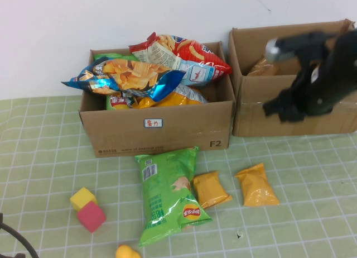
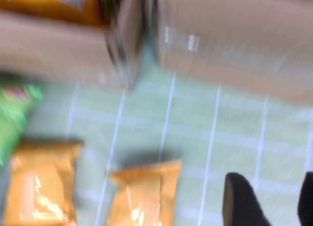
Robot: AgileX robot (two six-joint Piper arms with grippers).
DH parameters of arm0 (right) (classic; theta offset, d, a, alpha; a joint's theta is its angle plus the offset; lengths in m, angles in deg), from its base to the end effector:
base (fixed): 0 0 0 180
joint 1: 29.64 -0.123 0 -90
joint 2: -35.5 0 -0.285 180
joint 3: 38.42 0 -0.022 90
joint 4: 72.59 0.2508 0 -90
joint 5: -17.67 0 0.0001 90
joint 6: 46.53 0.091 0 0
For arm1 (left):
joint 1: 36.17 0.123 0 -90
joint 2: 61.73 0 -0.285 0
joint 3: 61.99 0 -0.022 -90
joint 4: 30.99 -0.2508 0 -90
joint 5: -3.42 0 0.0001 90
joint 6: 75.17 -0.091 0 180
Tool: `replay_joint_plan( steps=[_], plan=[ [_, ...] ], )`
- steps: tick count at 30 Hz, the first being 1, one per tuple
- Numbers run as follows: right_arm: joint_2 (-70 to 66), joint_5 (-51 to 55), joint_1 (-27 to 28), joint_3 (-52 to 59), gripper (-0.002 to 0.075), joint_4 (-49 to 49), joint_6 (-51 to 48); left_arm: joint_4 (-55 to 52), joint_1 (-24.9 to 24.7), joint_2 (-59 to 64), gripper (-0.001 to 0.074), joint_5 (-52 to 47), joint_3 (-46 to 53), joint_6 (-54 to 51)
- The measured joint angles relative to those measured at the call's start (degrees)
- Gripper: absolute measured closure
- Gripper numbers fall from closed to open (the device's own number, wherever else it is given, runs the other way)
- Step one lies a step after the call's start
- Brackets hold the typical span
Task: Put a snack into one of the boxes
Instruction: Pick up the biscuit
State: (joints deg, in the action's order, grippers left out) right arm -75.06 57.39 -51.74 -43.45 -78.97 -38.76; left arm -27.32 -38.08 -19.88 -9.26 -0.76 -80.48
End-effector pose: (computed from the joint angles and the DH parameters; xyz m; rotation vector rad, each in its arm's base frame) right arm 0.3726 0.1443 0.2694 -0.3951 2.4995 0.0841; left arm 0.1188 -0.0052 0.2382 0.0730 2.0186 -0.0162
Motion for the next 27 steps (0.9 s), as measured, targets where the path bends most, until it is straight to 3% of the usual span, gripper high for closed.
replay_joint_plan(
  steps=[6, 15, 27],
  plan=[
    [-4.40, 5.00, -2.91, 0.20, 0.0448, 0.00, 1.55, 0.00, 0.00, 0.00, 0.0737, 0.25, 0.00, 0.00],
    [-11.65, 4.51, -4.24, 4.47, 0.0408, 2.56, 2.86, 0.00, 0.00, 0.00, 0.0737, 0.13, 0.00, 0.00],
    [-14.46, -4.00, -6.90, 4.55, 0.0369, 2.10, 1.80, 0.00, 0.00, 0.00, 0.0737, 0.13, 0.00, 0.00]
  ],
)
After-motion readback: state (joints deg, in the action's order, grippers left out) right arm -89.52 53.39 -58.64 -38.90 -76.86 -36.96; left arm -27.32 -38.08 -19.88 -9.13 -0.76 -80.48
